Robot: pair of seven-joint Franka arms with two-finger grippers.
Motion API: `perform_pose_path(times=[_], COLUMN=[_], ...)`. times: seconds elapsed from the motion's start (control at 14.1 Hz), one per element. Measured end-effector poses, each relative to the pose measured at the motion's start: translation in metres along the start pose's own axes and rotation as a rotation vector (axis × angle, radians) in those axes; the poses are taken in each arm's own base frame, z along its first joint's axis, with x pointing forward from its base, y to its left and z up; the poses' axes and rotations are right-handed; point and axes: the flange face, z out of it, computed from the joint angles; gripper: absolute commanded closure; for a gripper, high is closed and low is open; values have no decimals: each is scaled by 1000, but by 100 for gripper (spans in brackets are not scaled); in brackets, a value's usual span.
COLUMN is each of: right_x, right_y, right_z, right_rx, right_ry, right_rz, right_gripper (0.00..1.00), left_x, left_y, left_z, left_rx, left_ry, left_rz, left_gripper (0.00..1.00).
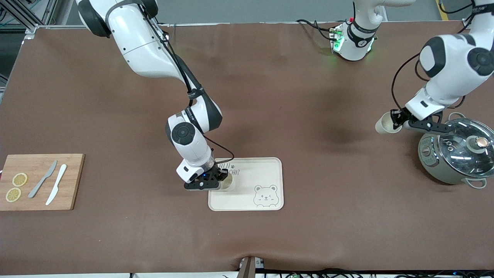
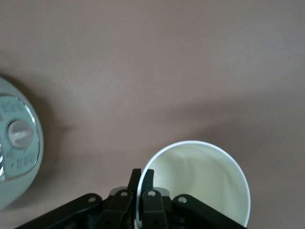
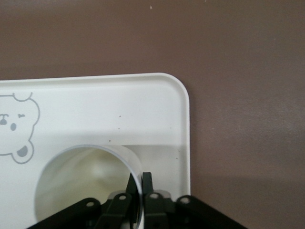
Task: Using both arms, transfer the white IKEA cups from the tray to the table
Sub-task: 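Carry the cup toward the pot while the right gripper carries its cup toward the board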
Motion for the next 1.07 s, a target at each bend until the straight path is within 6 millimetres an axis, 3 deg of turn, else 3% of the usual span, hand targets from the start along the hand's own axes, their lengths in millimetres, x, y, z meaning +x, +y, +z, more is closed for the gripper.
perform_pose_path(times=[0.28, 0.64, 0.85, 1.07], right_x=[-1, 4, 20, 52], right_y=[-1, -3, -9, 19], right_z=[1, -6, -39, -100], right_rx=[0, -12, -46, -63], right_ry=[-4, -32, -107, -139], right_rz=[-1, -1, 1, -17], right_gripper=[100, 100, 100, 100], left_x=[9, 17, 24, 29], left_y=[-6, -5, 6, 12], left_z=[58, 90, 107, 125], left_rx=[34, 41, 39, 40], left_ry=[15, 61, 97, 114], left_rz=[18, -3, 0, 0], left_gripper=[100, 100, 100, 100])
